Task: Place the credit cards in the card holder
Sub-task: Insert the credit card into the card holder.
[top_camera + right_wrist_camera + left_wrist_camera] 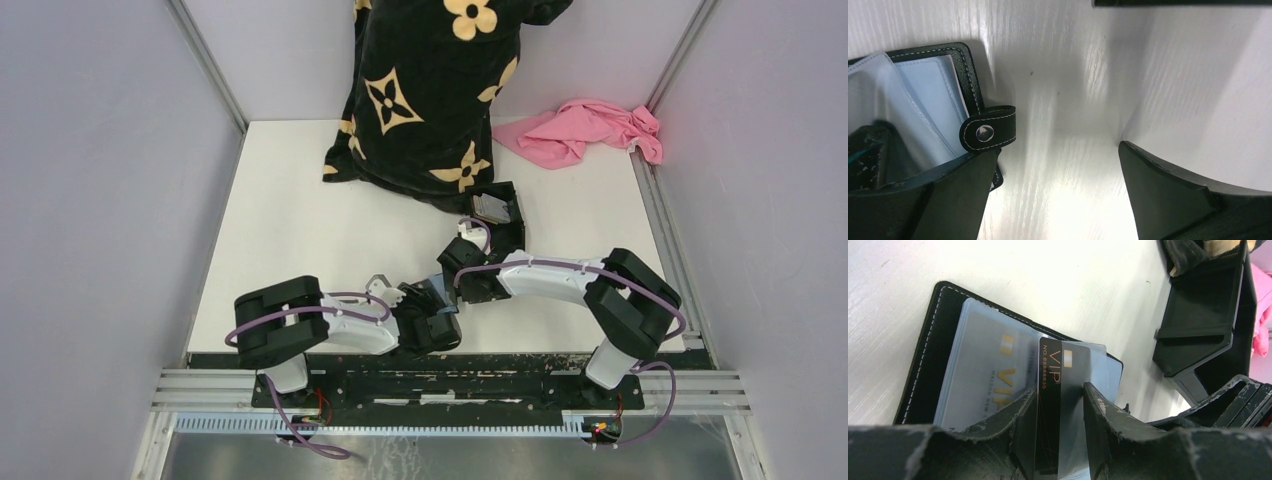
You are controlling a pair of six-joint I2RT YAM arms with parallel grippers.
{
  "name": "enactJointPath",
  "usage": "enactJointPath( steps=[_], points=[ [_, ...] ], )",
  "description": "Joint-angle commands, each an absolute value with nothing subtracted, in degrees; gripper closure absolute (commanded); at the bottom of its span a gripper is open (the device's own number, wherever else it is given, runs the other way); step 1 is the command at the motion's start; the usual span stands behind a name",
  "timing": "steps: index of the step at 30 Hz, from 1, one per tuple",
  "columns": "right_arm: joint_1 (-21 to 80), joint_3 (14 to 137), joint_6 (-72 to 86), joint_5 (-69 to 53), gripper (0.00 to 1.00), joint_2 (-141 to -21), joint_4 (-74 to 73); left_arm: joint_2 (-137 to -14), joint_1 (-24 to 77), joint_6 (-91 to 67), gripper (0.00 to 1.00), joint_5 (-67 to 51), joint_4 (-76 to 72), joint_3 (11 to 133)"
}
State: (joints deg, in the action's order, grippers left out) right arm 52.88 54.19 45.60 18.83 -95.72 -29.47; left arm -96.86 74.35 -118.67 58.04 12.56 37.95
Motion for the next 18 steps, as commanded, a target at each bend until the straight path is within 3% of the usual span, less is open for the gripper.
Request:
enactJointPath(
  steps=[1, 18],
  points=[
    [54.47, 52.98, 44.38, 14.5, 0.0, -94.99, -35.99, -99.47, 76.71, -126.93, 0.55, 33.93, 30.02, 35.09],
    [52.12, 55.48, 42.36, 15.15, 0.0, -95.37, -33.75, -100.82, 76.81, -109.79, 0.55, 35.3, 35.85, 40.63]
  ],
)
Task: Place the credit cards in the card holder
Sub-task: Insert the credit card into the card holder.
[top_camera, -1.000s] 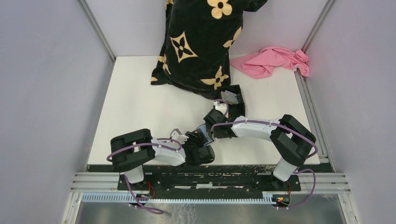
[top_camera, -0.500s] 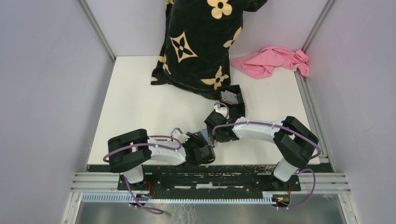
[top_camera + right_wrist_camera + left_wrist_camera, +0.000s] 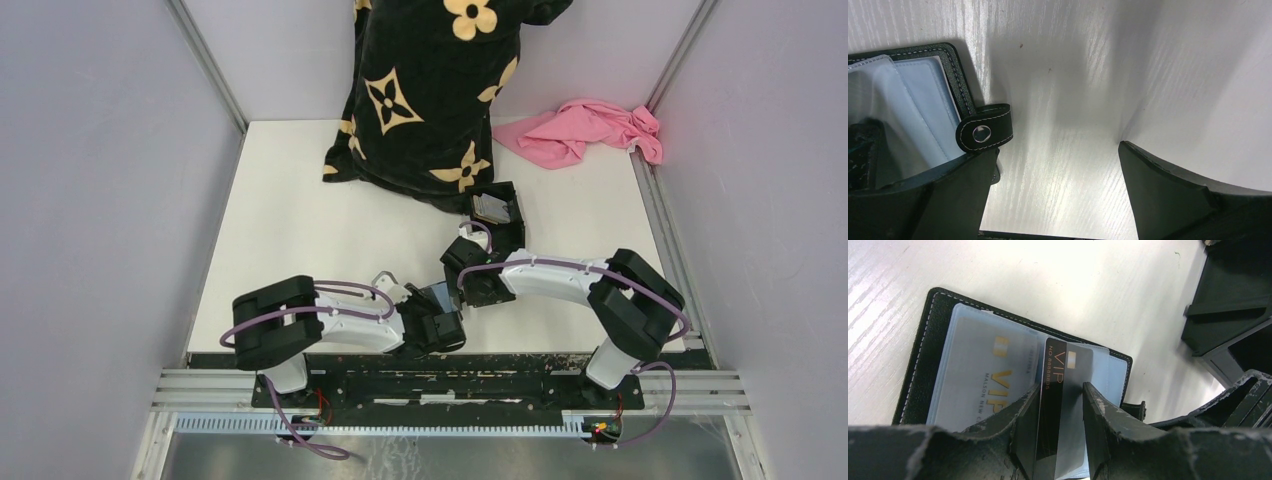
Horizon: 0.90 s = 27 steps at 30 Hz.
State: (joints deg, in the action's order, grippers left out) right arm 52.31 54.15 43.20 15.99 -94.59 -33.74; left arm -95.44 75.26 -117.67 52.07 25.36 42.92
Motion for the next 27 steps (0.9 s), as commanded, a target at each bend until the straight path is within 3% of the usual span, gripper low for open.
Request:
enactJointPath(
  steps=[1, 14, 18, 22, 27],
  points=[
    [52.05, 55.47, 42.33, 15.04, 0.0, -95.75, -33.49, -101.2, 76.85, -109.1, 0.55, 35.17, 35.8, 40.83],
    [51.59, 55.85, 42.49, 13.82, 0.0, -97.63, -32.19, -99.91, 76.82, -102.69, 0.57, 35.93, 30.85, 39.98],
    [51.5, 55.83, 42.68, 13.58, 0.0, -97.66, -31.99, -97.85, 76.82, -101.39, 0.66, 36.28, 28.45, 38.69],
    [51.5, 55.53, 42.98, 13.21, 0.0, -97.66, -31.6, -97.42, 76.82, -101.33, 0.81, 35.21, 27.68, 37.84],
    [51.5, 54.79, 43.23, 12.77, 0.0, -97.35, -31.25, -98.07, 77.03, -101.85, 0.84, 34.07, 27.71, 37.79]
  ],
)
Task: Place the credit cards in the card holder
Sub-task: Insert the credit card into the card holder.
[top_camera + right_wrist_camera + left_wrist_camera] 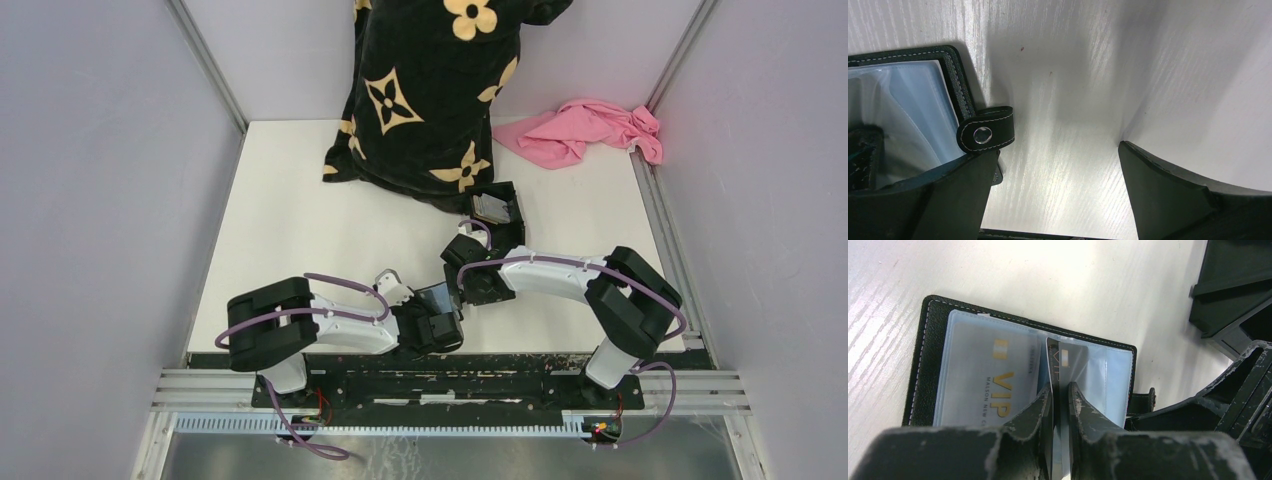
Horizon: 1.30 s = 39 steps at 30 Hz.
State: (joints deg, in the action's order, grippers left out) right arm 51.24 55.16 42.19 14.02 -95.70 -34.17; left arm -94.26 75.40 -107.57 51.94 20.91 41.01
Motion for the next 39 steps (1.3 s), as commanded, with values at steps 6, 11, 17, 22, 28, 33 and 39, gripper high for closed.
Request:
enactJointPath(
  steps=[6, 11, 17, 22, 28, 33, 39],
  points=[
    [51.5, 54.33, 43.07, 12.74, 0.0, -96.91, -31.33, -97.98, 77.18, -103.7, 0.84, 33.38, 27.72, 37.35],
    [51.5, 54.47, 42.76, 12.82, 0.01, -96.89, -31.47, -97.67, 77.69, -105.22, 0.75, 33.31, 27.77, 36.83],
    [51.51, 54.41, 42.68, 12.57, 0.01, -97.47, -31.3, -93.01, 78.55, -105.05, 0.41, 37.49, 25.2, 34.8],
    [51.5, 54.39, 42.52, 12.36, 0.0, -97.61, -31.19, -88.94, 78.62, -104.37, 0.37, 39.01, 23.57, 32.8],
    [51.5, 54.75, 42.46, 12.13, 0.0, -97.91, -31.04, -88.33, 78.65, -104.45, 0.36, 37.18, 23.55, 31.54],
    [51.5, 54.69, 42.56, 12.04, 0.01, -97.54, -31.02, -89.55, 79.34, -105.76, 0.36, 34.99, 24.01, 31.06],
    [51.51, 54.42, 42.37, 12.6, 0.0, -96.81, -31.33, -89.91, 80.83, -109.8, 0.34, 33.25, 30.25, 32.44]
  ],
)
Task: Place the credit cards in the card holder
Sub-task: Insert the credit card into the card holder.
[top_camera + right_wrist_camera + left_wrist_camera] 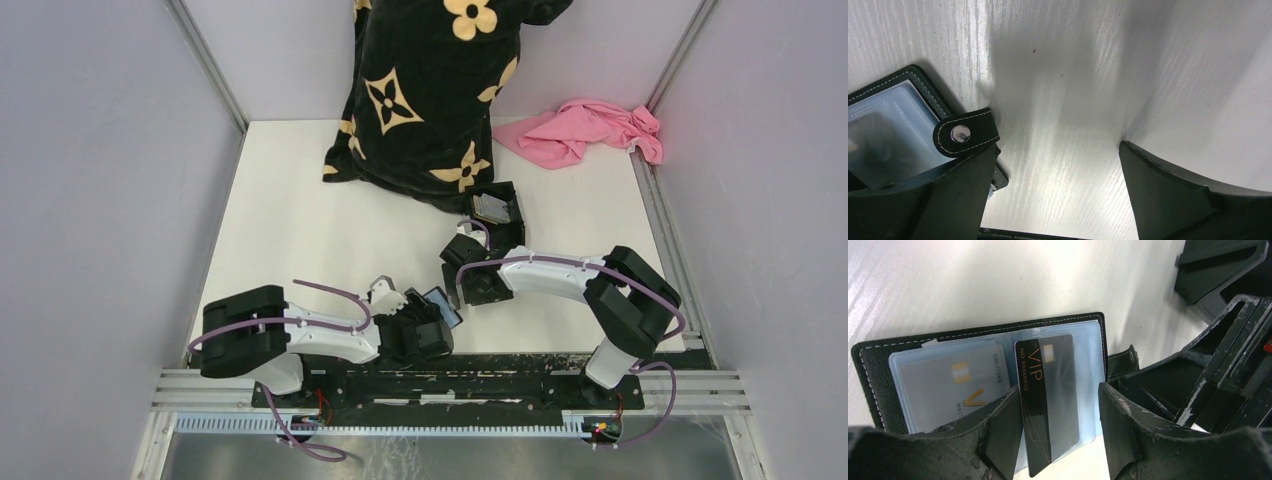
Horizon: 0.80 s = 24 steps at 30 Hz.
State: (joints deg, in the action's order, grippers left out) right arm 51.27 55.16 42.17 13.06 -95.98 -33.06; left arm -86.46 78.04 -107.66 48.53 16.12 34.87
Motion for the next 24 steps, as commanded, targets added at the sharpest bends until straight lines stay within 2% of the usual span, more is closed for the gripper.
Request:
enactJointPath(
  steps=[1, 5, 9, 14, 18, 24],
  points=[
    [51.5, 54.46, 42.31, 12.69, 0.0, -96.81, -31.42, -89.64, 81.05, -110.7, 0.34, 33.23, 31.46, 32.69],
    [51.5, 54.72, 42.06, 12.7, 0.0, -96.87, -31.58, -87.71, 81.95, -112.3, 0.32, 33.62, 32.53, 32.59],
    [51.5, 55.02, 42.0, 12.48, 0.01, -97.18, -31.55, -85.94, 82.0, -112.33, 0.24, 34.58, 32.28, 32.13],
    [51.5, 55.44, 41.67, 12.39, 0.0, -97.04, -31.82, -81.99, 82.0, -112.92, 0.19, 34.26, 25.04, 27.01],
    [51.5, 55.58, 41.32, 12.05, 0.0, -97.46, -31.77, -79.67, 82.0, -114.89, 0.19, 33.92, 21.83, 23.29],
    [51.5, 55.87, 41.26, 11.81, 0.0, -98.06, -31.38, -80.69, 81.92, -117.49, 0.27, 36.4, 21.98, 23.04]
  ],
)
